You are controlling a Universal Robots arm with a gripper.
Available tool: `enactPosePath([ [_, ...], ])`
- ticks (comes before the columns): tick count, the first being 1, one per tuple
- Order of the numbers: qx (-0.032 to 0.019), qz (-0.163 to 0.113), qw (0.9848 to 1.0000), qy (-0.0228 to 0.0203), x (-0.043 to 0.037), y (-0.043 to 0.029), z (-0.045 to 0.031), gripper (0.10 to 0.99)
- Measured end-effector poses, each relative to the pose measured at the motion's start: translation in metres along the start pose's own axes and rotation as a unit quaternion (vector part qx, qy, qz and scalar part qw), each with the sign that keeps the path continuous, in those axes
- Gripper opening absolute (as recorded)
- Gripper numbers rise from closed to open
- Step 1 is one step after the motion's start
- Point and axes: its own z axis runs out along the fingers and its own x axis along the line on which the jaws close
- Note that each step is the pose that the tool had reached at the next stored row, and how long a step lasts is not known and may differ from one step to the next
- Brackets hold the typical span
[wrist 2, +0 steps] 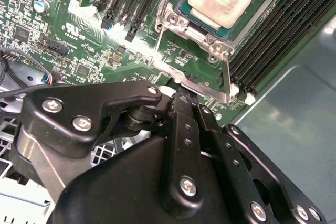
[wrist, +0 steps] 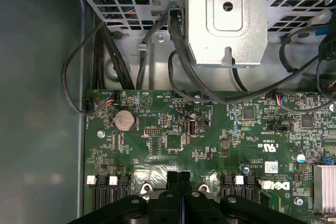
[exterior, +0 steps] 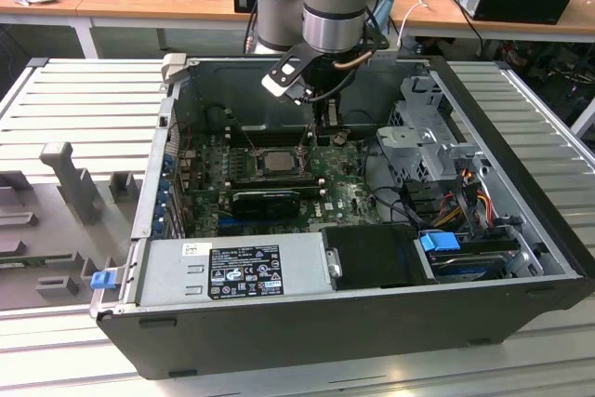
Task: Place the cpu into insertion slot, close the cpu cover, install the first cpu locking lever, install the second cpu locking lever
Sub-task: 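Close the cpu cover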
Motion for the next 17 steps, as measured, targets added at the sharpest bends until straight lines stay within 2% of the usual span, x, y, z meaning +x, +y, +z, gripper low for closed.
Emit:
enactPosePath([
  [17,0.0000,0.000,1.0000,0.0000,0.0000,-0.0065,-0.0002,0.106],
])
